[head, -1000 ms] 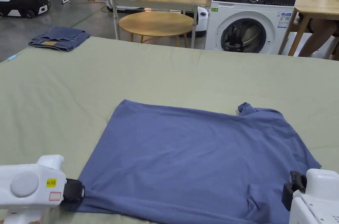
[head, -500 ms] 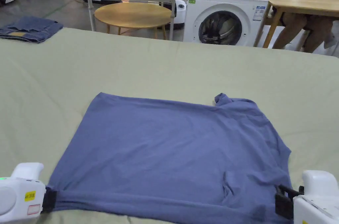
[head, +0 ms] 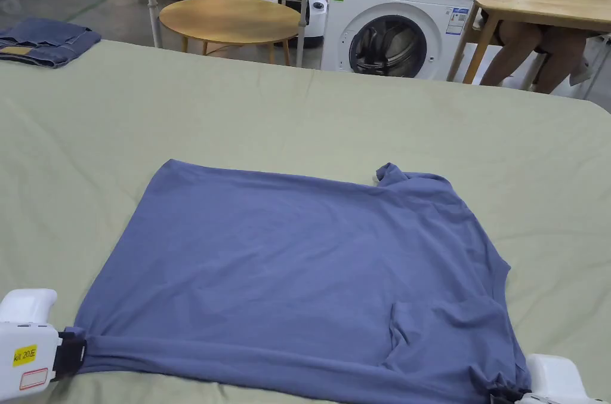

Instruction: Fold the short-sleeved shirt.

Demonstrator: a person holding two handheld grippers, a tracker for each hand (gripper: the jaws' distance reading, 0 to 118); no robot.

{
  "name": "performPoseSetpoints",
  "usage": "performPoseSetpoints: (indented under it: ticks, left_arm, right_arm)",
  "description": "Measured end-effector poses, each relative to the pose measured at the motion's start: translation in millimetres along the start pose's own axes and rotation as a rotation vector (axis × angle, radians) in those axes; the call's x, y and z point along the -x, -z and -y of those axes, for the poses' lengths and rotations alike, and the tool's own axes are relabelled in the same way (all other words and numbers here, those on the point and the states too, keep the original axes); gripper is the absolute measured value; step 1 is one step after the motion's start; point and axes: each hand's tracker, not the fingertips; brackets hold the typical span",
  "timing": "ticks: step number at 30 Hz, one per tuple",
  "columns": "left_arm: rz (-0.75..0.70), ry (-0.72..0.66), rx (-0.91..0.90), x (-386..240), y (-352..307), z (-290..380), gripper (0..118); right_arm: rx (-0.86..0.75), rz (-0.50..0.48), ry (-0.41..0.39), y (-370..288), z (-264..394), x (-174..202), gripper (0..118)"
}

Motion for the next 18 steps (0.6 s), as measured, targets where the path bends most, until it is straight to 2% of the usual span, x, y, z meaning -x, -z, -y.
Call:
performPoseSetpoints:
  ticks: [5,10,18]
  left_arm:
    - [0.019,0.036,-0.092,-2,-20,-13,2]
    - [0.056,0.031,-0.171,-6,-36,-53,2]
    - [0.058,0.039,-0.203,-10,-6,-134,2]
  right_arm:
    - [-0.067,-0.006,-0.001,-26,-16,1,7]
    - [-0.145,-0.019,0.022,-52,-59,1,7]
    - [-0.179,-0.014,0.04,-21,-147,3,7]
